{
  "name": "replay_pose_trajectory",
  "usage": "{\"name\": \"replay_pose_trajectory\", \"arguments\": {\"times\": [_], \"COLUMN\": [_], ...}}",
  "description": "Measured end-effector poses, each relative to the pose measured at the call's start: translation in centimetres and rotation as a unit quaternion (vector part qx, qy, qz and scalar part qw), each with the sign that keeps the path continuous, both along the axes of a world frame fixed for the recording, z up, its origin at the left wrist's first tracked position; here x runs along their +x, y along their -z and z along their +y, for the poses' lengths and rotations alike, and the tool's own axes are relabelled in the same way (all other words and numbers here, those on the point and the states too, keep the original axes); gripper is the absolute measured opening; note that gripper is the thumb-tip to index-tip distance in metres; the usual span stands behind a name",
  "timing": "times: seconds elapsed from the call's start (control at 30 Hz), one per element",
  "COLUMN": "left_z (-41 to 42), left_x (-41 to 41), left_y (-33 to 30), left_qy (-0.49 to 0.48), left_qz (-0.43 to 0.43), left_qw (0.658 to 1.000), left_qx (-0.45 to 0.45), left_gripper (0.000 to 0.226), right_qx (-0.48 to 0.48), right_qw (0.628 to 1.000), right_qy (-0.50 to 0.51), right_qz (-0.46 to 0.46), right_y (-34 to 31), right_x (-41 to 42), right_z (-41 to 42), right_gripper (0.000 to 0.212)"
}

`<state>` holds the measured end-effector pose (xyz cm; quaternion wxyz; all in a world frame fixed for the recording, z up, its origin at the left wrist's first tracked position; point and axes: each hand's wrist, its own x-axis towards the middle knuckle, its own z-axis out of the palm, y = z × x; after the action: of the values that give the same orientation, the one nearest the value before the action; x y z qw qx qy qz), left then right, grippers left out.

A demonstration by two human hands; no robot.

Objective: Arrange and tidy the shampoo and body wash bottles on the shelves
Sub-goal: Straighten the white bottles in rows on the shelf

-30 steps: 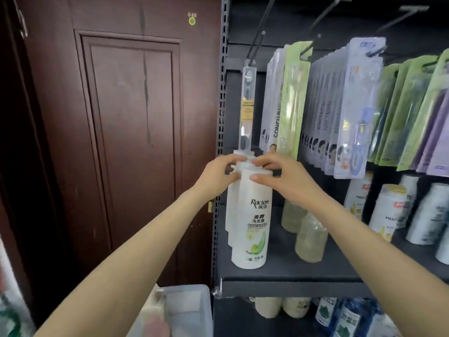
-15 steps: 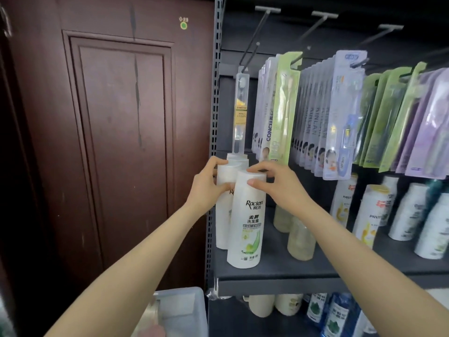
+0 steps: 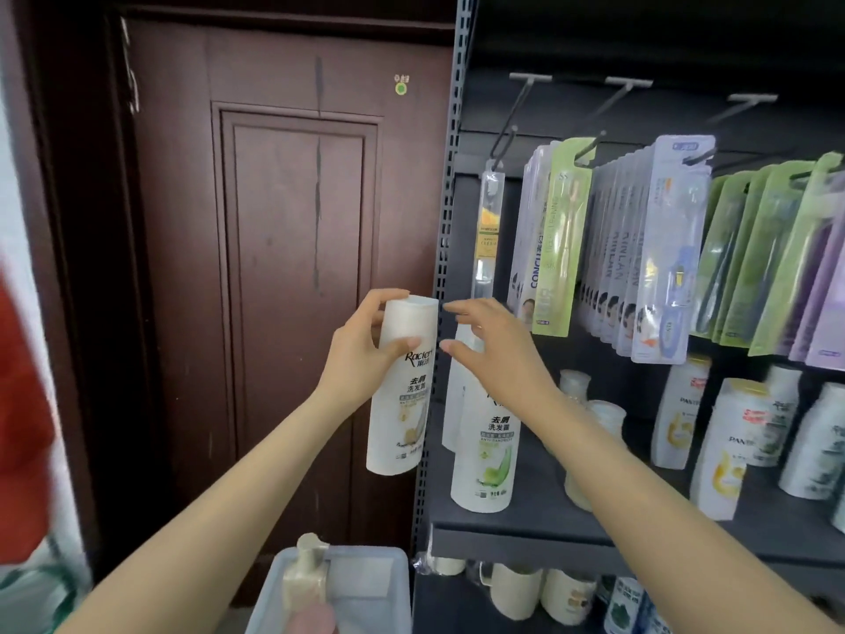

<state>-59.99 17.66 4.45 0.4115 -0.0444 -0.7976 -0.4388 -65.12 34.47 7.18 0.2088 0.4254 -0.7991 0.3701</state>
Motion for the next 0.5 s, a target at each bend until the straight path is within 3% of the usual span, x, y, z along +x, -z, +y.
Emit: {"name": "replay_pose_trajectory", "arguments": {"times": [0.13, 0.27, 0.5], "left_z": [-2.5, -5.0, -9.6], "left_x": [1.7, 2.7, 3.1], "left_y": [-0.4, -1.1, -0.3], "left_qy": [0.036, 0.107, 0.172], "left_qz": [0.0, -0.002, -0.039], "left_qw": [0.999, 0.992, 0.982], "left_qx": [0.032, 0.061, 0.073], "left_gripper": [0.045, 0.046, 0.058], "right_qx": [-0.008, -0.051, -0.191], "right_qw": [0.987, 0.959, 0.931], "right_qy": [-0.056, -0.09, -0.069], "right_qz": [-0.149, -0.264, -0.303], "right_y": [0.6, 2.5, 5.1], "right_x": [1.6, 2.0, 3.3], "right_z": [-3.2, -6.4, -11.7], "right_gripper": [0.05, 0.036, 0.028]}}
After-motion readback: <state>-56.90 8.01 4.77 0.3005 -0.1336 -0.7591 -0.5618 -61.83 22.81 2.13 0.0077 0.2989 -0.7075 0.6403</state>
